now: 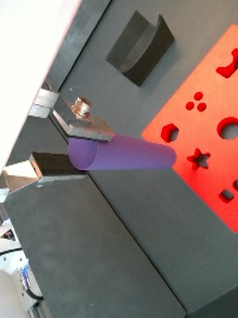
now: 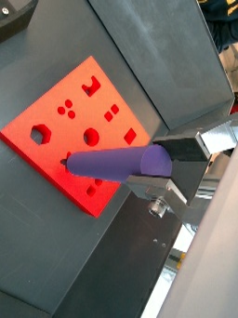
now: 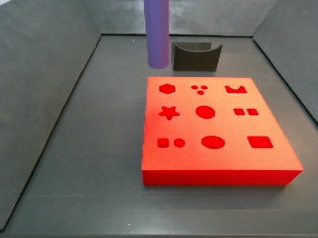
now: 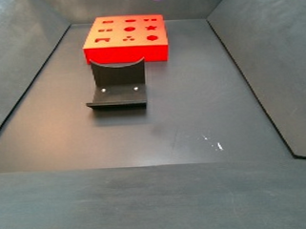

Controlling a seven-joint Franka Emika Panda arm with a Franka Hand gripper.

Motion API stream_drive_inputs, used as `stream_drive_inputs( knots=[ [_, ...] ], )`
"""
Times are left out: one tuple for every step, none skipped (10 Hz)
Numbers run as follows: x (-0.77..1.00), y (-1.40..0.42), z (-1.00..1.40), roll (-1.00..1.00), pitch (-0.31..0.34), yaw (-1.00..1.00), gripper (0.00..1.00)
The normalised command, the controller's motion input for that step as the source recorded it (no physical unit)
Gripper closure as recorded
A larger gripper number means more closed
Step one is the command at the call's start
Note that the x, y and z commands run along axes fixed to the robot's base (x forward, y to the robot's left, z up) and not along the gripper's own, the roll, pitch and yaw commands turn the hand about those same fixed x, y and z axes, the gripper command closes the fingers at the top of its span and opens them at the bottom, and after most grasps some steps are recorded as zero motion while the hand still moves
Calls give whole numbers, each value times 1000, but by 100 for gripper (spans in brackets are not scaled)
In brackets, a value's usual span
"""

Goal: Insert the round object.

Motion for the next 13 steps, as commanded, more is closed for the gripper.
stream_drive_inputs(
  knots=[
    [454, -174, -83, 73, 144, 0, 100],
    [891, -303, -243, 37, 84, -54, 100],
    [986, -491, -460, 124, 0, 0, 100],
    [989, -326, -471, 171, 23, 14, 100],
    [969, -169, -417, 189, 43, 57, 100],
    [951, 0, -294, 281, 67, 80, 100],
    [871, 146, -231, 220, 74, 234, 100],
    [923, 20, -180, 66, 14, 249, 100],
    [1000, -29, -217, 10, 0, 146, 100],
    [1000, -109, -291, 0, 0, 34, 100],
    [1000, -106, -214, -33, 0, 0, 100],
    [474, -11, 0, -1, 0, 0, 100],
    [14, -51, -51, 0, -27, 0, 100]
  ],
)
